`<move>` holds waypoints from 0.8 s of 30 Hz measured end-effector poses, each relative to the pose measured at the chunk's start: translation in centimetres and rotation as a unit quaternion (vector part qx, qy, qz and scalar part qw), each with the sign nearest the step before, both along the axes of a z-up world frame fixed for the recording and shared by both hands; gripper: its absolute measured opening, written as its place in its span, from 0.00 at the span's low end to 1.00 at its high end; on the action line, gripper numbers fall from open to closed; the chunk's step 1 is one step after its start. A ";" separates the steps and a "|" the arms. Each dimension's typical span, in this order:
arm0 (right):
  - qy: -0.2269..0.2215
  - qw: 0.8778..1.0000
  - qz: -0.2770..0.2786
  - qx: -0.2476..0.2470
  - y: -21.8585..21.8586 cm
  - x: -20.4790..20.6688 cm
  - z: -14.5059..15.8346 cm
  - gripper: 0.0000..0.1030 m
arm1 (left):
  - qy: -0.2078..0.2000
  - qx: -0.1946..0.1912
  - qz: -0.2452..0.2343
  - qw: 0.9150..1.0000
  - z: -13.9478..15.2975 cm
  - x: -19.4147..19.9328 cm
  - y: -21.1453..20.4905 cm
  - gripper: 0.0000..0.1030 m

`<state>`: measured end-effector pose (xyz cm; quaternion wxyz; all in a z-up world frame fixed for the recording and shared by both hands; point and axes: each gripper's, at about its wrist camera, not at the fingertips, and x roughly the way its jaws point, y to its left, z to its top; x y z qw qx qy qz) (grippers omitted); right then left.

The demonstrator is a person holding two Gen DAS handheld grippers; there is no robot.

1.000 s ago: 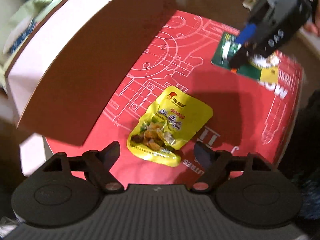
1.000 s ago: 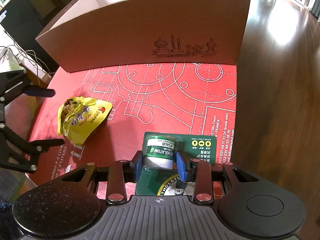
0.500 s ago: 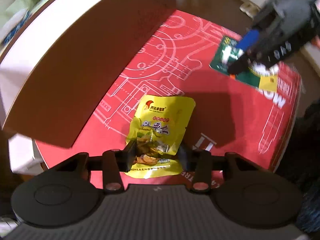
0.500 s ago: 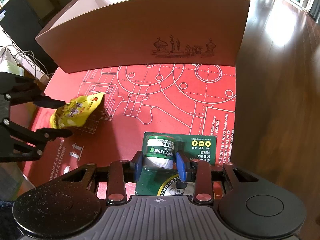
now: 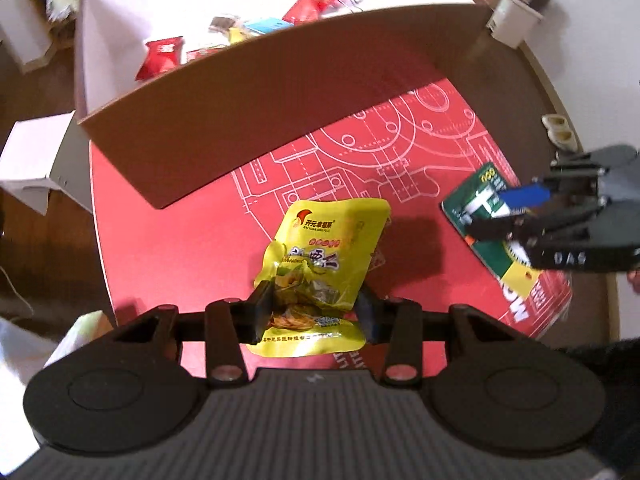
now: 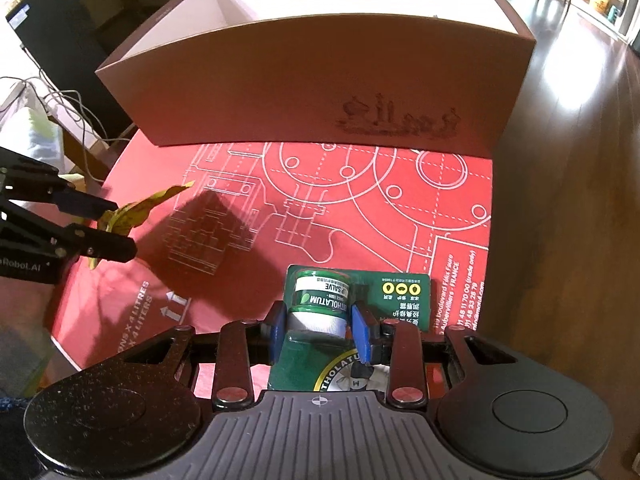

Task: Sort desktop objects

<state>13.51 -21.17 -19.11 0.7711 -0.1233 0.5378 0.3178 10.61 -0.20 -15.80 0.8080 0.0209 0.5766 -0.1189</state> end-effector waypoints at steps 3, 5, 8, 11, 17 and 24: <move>0.000 1.000 0.002 0.007 0.3 -0.2 0.5 0.33 | -0.003 -0.002 0.015 1.000 0.7 0.0 0.1 0.38; -0.002 1.000 0.005 0.013 0.4 -0.2 1.1 0.33 | -0.006 -0.008 0.025 1.000 1.3 -0.1 0.4 0.38; -0.002 1.000 0.008 0.018 0.7 -0.2 1.8 0.33 | -0.014 -0.006 0.034 0.999 2.3 -0.1 0.7 0.38; 0.002 1.000 0.012 0.018 1.0 -0.1 2.4 0.33 | -0.020 -0.002 0.041 0.999 3.0 -0.1 0.9 0.38; 0.009 1.000 0.018 0.015 1.7 0.1 3.3 0.33 | -0.030 0.008 0.056 0.998 4.3 -0.1 1.3 0.38; 0.003 1.000 0.009 0.027 1.7 1.2 5.0 0.33 | -0.051 0.013 0.060 0.997 5.8 0.3 1.6 0.38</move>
